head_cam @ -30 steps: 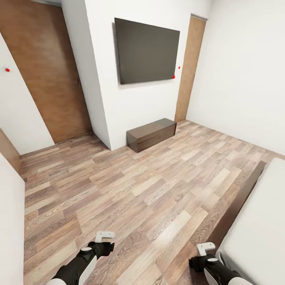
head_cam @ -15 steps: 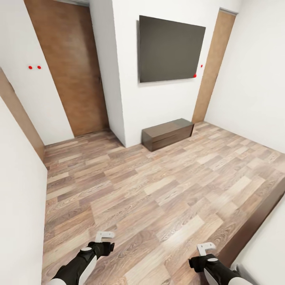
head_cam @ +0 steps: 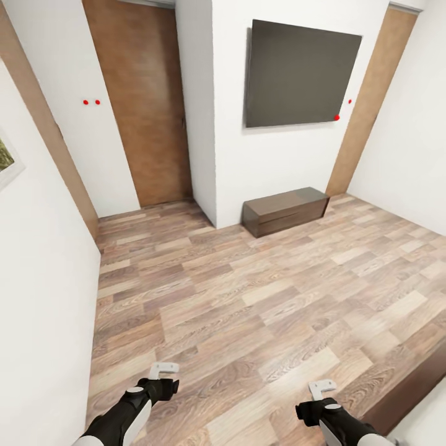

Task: In the bedroom, move the book from the bed onto either nightstand, and place the two sandals side by side next to the bed.

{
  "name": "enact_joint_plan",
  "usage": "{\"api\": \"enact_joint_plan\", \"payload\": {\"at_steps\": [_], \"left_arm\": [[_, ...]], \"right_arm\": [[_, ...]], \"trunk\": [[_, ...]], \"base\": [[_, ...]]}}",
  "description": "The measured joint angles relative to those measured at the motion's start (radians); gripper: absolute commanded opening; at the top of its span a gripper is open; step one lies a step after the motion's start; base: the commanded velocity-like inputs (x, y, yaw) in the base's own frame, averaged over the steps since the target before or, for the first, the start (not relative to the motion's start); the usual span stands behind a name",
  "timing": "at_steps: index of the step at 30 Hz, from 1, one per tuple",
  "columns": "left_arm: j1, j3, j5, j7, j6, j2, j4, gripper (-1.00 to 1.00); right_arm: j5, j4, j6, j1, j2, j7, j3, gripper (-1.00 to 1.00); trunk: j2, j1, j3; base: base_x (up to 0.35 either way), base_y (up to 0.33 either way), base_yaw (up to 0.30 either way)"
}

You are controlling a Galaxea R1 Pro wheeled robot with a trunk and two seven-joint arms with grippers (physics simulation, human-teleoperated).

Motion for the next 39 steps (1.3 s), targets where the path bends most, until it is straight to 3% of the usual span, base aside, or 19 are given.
{"api": "enact_joint_plan", "payload": {"at_steps": [39], "left_arm": [[0.000,0.000,0.000,0.000,0.000,0.000,0.000,1.00]], "right_arm": [[0.000,0.000,0.000,0.000,-0.001,0.001,0.000,1.00]], "trunk": [[0.000,0.000,-0.001]], "base": [[0.327,0.000,0.011]]}}
